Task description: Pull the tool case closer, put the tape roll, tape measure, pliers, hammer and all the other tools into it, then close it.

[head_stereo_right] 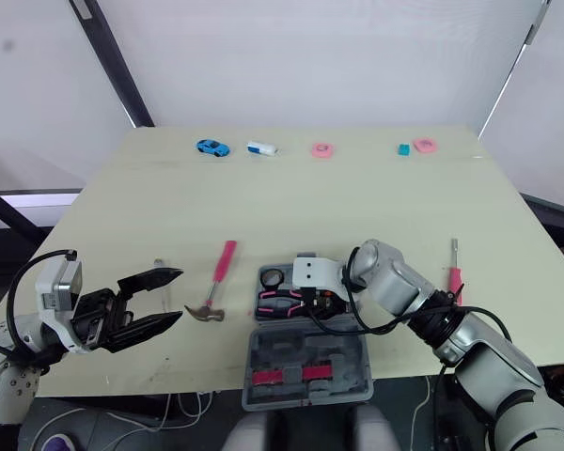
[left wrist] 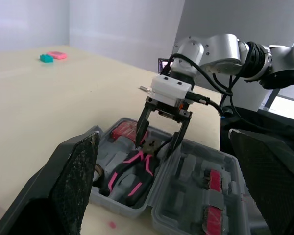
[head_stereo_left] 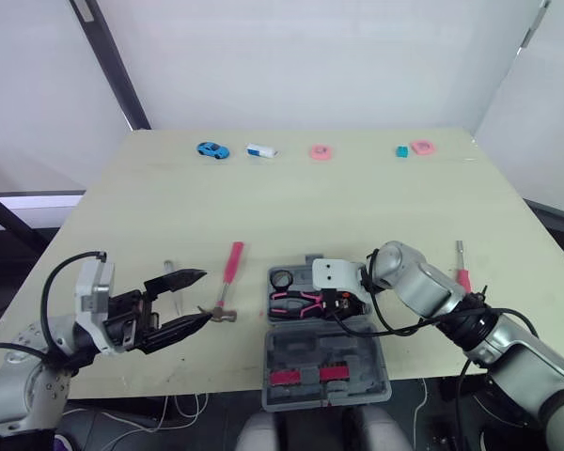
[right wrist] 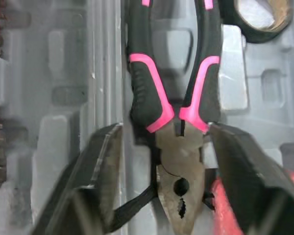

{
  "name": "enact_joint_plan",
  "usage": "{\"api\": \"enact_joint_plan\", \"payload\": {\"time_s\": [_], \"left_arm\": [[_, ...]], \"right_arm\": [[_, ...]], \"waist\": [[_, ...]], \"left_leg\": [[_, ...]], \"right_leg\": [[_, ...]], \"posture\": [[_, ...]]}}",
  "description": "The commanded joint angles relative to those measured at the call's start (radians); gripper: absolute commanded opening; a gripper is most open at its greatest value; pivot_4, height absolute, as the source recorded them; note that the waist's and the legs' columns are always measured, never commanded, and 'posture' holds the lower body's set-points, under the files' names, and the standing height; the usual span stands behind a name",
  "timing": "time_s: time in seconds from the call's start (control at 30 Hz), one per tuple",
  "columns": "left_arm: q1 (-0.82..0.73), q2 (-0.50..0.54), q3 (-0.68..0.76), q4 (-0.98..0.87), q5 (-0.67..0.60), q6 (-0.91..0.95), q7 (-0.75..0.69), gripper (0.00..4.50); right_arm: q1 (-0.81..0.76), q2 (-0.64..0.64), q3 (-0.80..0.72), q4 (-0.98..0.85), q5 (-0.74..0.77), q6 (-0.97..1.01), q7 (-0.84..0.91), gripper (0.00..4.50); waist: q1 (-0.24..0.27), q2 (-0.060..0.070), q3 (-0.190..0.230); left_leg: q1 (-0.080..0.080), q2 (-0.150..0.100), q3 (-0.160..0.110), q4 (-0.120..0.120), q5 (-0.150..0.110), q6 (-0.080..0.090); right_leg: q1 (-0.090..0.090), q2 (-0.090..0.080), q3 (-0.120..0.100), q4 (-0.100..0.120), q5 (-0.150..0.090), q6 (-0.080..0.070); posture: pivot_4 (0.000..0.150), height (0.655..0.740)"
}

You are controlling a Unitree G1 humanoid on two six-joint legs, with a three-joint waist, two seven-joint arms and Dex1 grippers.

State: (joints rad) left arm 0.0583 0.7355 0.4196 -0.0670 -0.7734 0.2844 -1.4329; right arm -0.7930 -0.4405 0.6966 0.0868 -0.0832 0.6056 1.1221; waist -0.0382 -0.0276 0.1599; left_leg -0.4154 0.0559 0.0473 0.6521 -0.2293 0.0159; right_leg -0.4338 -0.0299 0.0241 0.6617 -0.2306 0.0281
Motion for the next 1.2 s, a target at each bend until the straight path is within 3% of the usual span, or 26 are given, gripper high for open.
{"api": "enact_joint_plan", "payload": {"time_s": [0.03, 0.23, 0.33, 0.47, 1.07, 1.2], "left_arm": [[-0.004, -0.004, -0.003, -0.017, -0.002, -0.016, -0.002, 4.50], [-0.016, -0.012, -0.017, -0.009, 0.004, -0.022, -0.001, 4.50], [-0.021, -0.015, -0.024, -0.001, 0.006, -0.026, -0.002, 4.50], [-0.026, -0.020, -0.033, 0.000, 0.009, -0.027, 0.002, 4.50], [-0.025, -0.024, -0.031, 0.034, 0.022, -0.051, -0.021, 4.50], [-0.025, -0.027, -0.032, 0.045, 0.025, -0.059, -0.022, 4.50]], "right_arm": [[0.046, 0.003, -0.120, -0.045, 0.078, -0.077, 0.000, 2.72], [0.153, 0.094, -0.289, -0.052, 0.193, -0.136, -0.089, 2.72], [0.215, 0.121, -0.328, -0.061, 0.228, -0.152, -0.108, 1.89], [0.289, 0.142, -0.343, -0.038, 0.235, -0.234, -0.134, 0.14], [0.332, 0.183, -0.302, 0.299, 0.109, -0.539, -0.214, 0.14], [0.332, 0.187, -0.266, 0.419, 0.048, -0.519, -0.229, 0.14]], "waist": [[0.001, 0.000, 0.000], [0.001, -0.001, -0.001], [0.001, -0.001, -0.001], [0.001, -0.001, -0.001], [-0.001, -0.001, -0.001], [-0.004, -0.004, -0.003]], "left_leg": [[0.000, 0.000, 0.000, 0.000, 0.000, 0.000], [0.001, 0.000, -0.001, 0.000, 0.000, 0.000], [0.000, 0.000, -0.001, 0.000, 0.000, 0.000], [0.000, 0.000, -0.001, 0.000, 0.000, 0.000], [0.001, 0.000, -0.001, 0.000, 0.000, 0.000], [0.003, 0.000, -0.001, 0.000, 0.000, 0.000]], "right_leg": [[0.000, 0.000, 0.000, 0.000, 0.000, 0.000], [0.001, 0.001, -0.001, 0.000, 0.000, 0.000], [0.001, 0.001, 0.000, 0.000, 0.002, 0.003], [0.001, 0.000, 0.000, 0.000, 0.002, 0.004], [0.001, 0.001, 0.000, 0.000, 0.002, 0.003], [0.002, 0.001, 0.000, 0.001, 0.000, 0.000]], "posture": [[0.150, 0.7400], [0.150, 0.7400], [0.150, 0.7400], [0.150, 0.7400], [0.150, 0.7400], [0.150, 0.7400]]}}
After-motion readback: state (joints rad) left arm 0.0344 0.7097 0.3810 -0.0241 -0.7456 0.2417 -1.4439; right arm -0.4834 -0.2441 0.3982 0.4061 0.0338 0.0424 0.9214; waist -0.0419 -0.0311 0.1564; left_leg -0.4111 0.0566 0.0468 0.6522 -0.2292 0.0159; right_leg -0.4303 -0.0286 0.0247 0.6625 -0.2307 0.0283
